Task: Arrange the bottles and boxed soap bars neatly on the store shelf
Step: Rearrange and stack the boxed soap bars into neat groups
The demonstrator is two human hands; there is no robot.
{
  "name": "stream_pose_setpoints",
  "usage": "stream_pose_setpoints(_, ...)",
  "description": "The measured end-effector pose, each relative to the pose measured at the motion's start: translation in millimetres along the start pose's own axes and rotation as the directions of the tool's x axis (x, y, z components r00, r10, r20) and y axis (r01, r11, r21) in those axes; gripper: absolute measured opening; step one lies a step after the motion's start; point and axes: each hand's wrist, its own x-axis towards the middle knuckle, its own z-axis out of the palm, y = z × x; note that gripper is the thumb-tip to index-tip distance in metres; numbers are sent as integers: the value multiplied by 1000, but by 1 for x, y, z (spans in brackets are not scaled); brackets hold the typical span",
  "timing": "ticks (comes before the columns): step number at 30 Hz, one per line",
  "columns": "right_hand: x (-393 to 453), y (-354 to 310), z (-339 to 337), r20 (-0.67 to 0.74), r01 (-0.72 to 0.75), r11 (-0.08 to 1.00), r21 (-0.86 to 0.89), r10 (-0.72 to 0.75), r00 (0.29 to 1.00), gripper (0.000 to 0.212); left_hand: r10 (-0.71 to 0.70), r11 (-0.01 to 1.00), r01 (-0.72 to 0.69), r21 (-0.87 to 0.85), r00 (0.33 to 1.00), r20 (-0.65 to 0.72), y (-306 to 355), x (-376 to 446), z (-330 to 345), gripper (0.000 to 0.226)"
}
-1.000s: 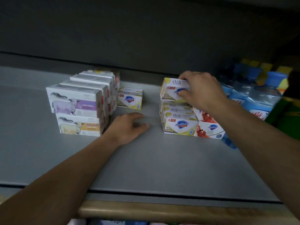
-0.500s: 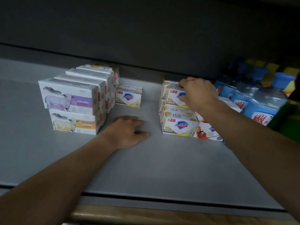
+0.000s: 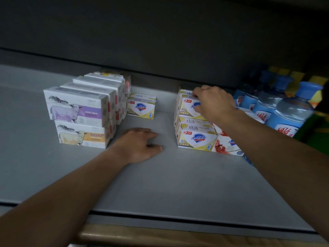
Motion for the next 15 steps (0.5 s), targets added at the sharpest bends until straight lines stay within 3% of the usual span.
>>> stream_pose_setpoints(4,-1,-3,-11,69,16,999,30,-18,997,48,-17,997,17,-72,1000,-3,1,-3,-6,57)
stream_pose_setpoints(7,1,-17,-23,-75,51,977,208,-37,997,39,-85,979,83,-189,996,-5,0,-4,-13,49)
stream_pose_setpoints(10,7,-52,-24,-168,193,906,378,-138,976,31,-110,957,99,-273,994,-25,-1,-6,-17,41)
stream_pose_setpoints(15,41,-98,14,8,147,898,414,-165,986,37,-209,895,136,-426,969,-130,-6,-4,-16,27)
